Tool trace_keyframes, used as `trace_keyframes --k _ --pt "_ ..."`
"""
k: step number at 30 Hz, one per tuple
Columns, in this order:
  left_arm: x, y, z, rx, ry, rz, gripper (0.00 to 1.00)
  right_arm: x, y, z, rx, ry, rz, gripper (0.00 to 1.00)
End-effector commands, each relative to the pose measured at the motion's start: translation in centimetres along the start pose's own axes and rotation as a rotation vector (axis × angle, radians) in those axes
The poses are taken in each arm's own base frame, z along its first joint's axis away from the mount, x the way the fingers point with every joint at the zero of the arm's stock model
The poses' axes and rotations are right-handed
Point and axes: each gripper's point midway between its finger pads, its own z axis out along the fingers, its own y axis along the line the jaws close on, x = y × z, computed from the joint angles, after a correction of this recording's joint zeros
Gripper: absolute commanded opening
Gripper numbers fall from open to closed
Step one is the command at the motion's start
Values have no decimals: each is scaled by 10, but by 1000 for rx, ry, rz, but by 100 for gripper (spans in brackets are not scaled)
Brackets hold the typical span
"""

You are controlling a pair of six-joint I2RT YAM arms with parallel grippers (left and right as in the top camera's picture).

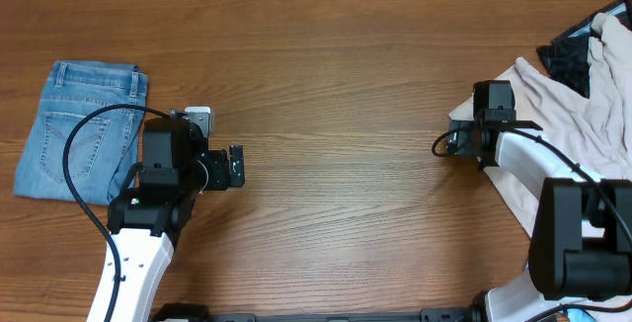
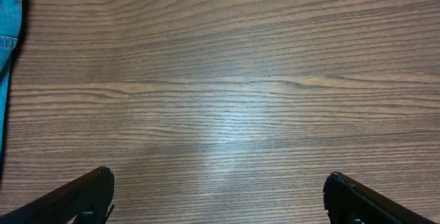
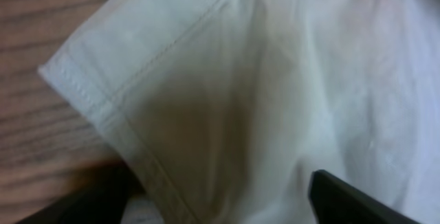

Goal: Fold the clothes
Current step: 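Reach the right gripper to the beige shorts and grasp the fabric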

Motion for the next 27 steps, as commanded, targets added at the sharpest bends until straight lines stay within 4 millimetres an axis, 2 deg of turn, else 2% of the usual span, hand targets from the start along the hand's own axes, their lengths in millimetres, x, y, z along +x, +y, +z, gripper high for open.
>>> trace_keyframes --k 1,4,6,11,14,16,19,22,25,27 --pt "-12 -2 -5 11 -31 10 100 3 -4 8 28 20 -6 62" --pt "-13 -2 -5 11 -34 11 100 2 -5 8 34 15 -5 23" --pt "-13 -2 -5 11 -34 11 100 1 -6 8 45 10 -4 4" --pt "-14 -2 -5 11 -38 11 100 -12 -16 -4 84 -22 31 4" --pt "-15 -2 -5 11 -42 12 100 -35 -15 -32 71 -70 31 4" --pt "-16 -2 -5 11 -45 11 100 -53 -10 -60 54 -115 23 4" --pt "-16 -2 -5 11 -45 11 100 -82 8 -113 9 -204 -12 4" --pt "-16 -2 -5 11 -44 11 100 -100 34 -161 -45 -281 -65 4" --pt "-16 -2 -5 12 -45 11 100 -110 71 -201 -110 -347 -135 4" --pt "-16 -2 -5 12 -44 11 100 -112 98 -221 -159 -391 -172 4"
